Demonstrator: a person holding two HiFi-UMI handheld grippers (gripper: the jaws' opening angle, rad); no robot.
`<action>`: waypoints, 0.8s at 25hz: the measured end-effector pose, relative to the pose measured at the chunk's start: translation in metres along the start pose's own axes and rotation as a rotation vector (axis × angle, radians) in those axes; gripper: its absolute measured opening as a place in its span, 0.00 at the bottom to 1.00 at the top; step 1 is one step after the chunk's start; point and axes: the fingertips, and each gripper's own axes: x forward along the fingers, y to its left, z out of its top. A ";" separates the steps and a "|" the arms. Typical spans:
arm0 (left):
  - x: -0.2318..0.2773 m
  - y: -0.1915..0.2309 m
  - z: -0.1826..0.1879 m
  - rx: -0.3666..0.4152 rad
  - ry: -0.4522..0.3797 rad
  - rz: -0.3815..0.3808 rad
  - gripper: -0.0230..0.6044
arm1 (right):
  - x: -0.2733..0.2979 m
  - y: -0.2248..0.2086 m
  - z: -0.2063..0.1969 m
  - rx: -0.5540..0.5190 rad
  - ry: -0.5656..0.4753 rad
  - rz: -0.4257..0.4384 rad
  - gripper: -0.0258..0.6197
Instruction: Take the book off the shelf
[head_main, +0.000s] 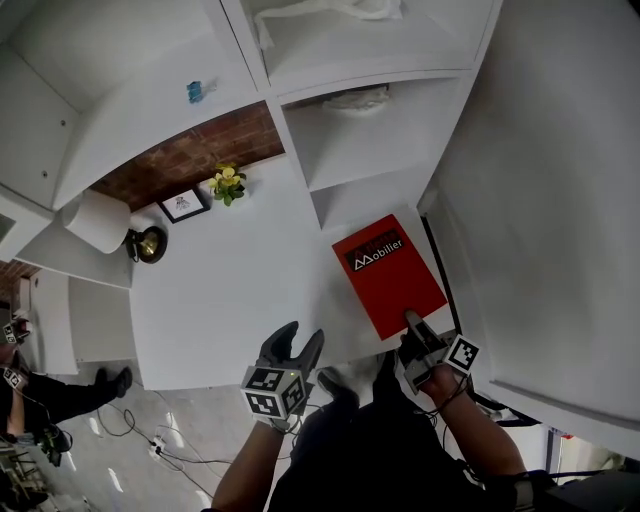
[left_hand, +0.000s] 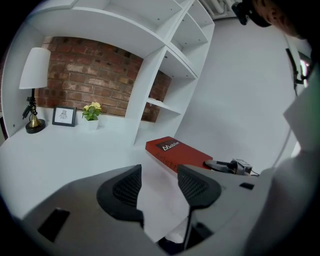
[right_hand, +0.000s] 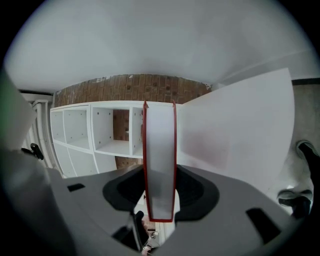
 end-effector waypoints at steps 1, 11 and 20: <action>0.002 0.001 -0.002 -0.001 0.007 0.001 0.40 | 0.001 -0.005 0.001 0.000 0.003 -0.010 0.30; 0.021 -0.003 -0.012 0.002 0.058 -0.013 0.40 | 0.014 -0.039 0.000 0.035 0.026 -0.091 0.30; 0.024 0.001 -0.012 -0.009 0.069 -0.011 0.40 | 0.019 -0.050 -0.005 0.068 0.062 -0.126 0.30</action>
